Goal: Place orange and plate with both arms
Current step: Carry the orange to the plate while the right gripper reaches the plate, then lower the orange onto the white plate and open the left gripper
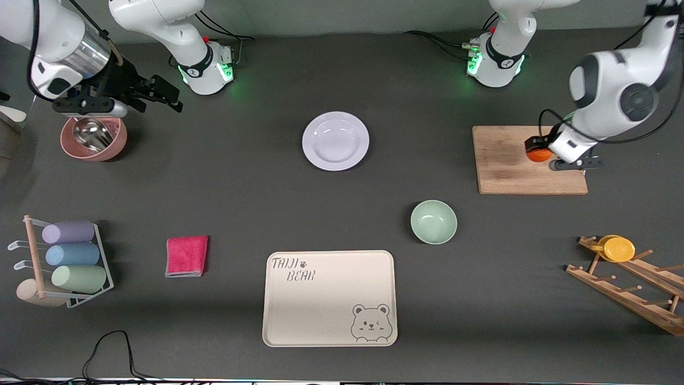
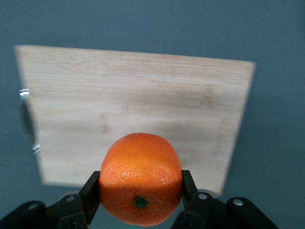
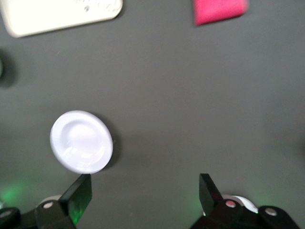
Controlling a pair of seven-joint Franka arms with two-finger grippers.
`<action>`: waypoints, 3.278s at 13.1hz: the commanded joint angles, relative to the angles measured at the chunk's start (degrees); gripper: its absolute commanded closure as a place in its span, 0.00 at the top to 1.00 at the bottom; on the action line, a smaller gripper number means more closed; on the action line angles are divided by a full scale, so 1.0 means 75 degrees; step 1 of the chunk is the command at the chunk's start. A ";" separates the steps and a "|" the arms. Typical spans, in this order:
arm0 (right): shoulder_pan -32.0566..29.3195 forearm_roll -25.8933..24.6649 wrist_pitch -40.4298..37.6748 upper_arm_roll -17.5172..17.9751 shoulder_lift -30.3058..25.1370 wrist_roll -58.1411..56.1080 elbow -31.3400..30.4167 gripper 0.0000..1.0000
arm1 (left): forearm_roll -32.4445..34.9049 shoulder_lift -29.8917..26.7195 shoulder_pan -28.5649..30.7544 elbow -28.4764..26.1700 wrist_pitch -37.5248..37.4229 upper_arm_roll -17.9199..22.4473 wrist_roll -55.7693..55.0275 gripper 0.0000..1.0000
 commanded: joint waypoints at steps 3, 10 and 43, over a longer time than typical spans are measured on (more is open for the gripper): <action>0.0132 0.1664 0.1629 -0.0396 -0.0433 -0.1775 -0.1972 1.00 | -0.0041 -0.0332 -0.0118 0.3500 -0.3786 -0.0080 0.0068 0.00; 0.0132 0.5822 0.3354 -0.0408 0.0104 -0.5499 -0.4282 1.00 | -0.0942 -0.0064 -0.0622 0.4539 -0.4018 -0.2394 -0.3602 0.00; 0.0144 1.1336 0.2278 -0.0607 0.5274 -1.3098 -0.4882 0.47 | 0.3533 0.6583 -0.3470 0.4445 0.2513 -0.5624 -1.3584 1.00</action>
